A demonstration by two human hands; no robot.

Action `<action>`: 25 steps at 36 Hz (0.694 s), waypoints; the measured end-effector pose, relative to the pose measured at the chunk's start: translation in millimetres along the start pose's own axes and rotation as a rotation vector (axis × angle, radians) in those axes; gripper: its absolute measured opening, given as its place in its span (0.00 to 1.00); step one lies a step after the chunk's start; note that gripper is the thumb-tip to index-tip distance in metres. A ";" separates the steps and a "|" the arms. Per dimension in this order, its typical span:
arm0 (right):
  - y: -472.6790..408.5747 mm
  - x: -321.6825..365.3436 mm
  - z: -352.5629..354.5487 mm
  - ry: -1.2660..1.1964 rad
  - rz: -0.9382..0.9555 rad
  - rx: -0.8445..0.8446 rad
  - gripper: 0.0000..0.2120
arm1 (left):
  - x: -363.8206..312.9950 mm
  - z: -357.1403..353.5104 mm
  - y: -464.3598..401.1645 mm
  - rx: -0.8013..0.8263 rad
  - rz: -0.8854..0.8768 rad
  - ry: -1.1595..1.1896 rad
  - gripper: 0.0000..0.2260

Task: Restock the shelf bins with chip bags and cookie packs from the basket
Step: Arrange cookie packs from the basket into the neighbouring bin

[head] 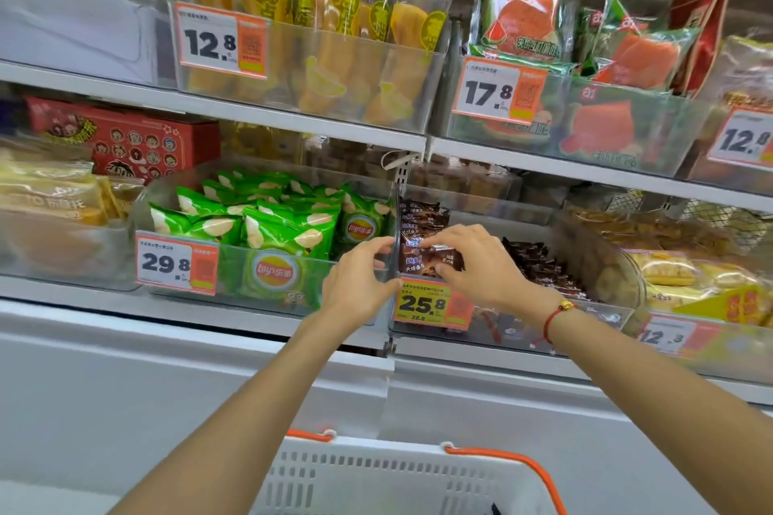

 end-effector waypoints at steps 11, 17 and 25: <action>80.5 42.9 -37.4 -0.431 0.103 -0.004 0.08 | 16.8 37.6 64.1 0.071 -0.118 -0.032 0.14; 134.6 56.3 -132.1 -0.568 -0.045 0.381 0.04 | 76.1 8.8 131.1 0.356 0.036 -0.104 0.11; 208.8 74.6 -259.0 -0.602 -0.140 0.840 0.11 | 152.1 -63.6 209.2 0.901 0.084 -0.403 0.14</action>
Point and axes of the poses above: each hand's wrist, its own y-axis away from the middle knuckle, its own z-axis out of the back of the hand, x = y × z, the point moved 3 cm from there along -y, towards the middle knuckle, and after that the axes turned 6 degrees about -y, right-handed, at the moved point
